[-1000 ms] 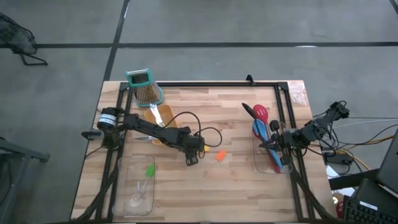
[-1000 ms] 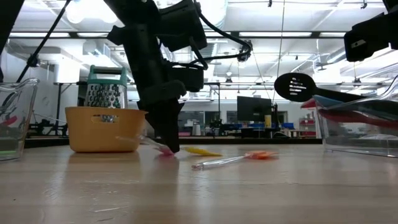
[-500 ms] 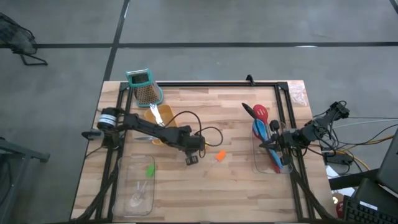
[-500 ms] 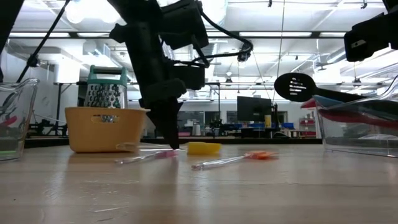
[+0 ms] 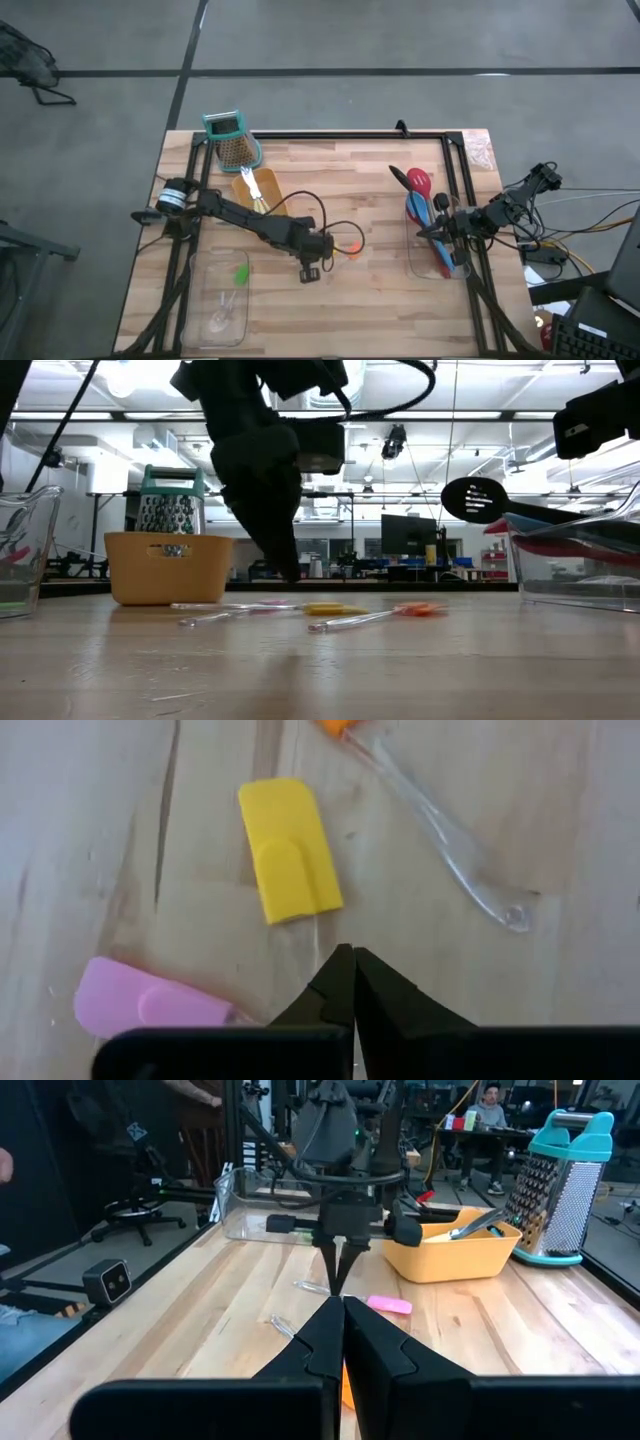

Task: Pick & Place Kitchen Items
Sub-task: Put the yellow spatula into the left transparent bin

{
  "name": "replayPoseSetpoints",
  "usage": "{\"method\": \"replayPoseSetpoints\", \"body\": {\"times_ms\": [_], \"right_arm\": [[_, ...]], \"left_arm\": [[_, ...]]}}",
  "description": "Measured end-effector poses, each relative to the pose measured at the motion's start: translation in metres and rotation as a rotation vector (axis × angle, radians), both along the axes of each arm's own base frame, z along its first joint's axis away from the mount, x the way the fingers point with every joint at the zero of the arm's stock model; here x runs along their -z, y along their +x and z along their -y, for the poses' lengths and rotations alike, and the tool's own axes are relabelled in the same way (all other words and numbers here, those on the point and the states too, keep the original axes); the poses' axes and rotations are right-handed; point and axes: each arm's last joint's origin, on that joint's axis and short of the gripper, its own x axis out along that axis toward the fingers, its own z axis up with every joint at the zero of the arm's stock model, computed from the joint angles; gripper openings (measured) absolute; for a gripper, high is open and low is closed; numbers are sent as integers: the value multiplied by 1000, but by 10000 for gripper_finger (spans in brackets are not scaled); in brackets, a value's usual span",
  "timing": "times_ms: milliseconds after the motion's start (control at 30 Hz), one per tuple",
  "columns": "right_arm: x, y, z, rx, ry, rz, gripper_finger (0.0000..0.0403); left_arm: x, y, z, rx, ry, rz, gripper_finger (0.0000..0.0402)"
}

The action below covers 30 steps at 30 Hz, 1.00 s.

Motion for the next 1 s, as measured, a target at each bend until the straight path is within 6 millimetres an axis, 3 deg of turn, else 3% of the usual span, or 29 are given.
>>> {"method": "replayPoseSetpoints", "body": {"times_ms": [167,367,567,1000], "right_arm": [[0,0,0,1,1,0,8],[0,0,0,1,1,0,8],[0,0,0,1,1,0,8],[0,0,0,0,1,0,8]], "left_arm": [[0,0,-1,-80,-28,3,35],[3,2,2,-83,-21,10,123],[19,7,2,-132,-3,-5,193],[29,2,-1,-157,98,-64,197]]}}
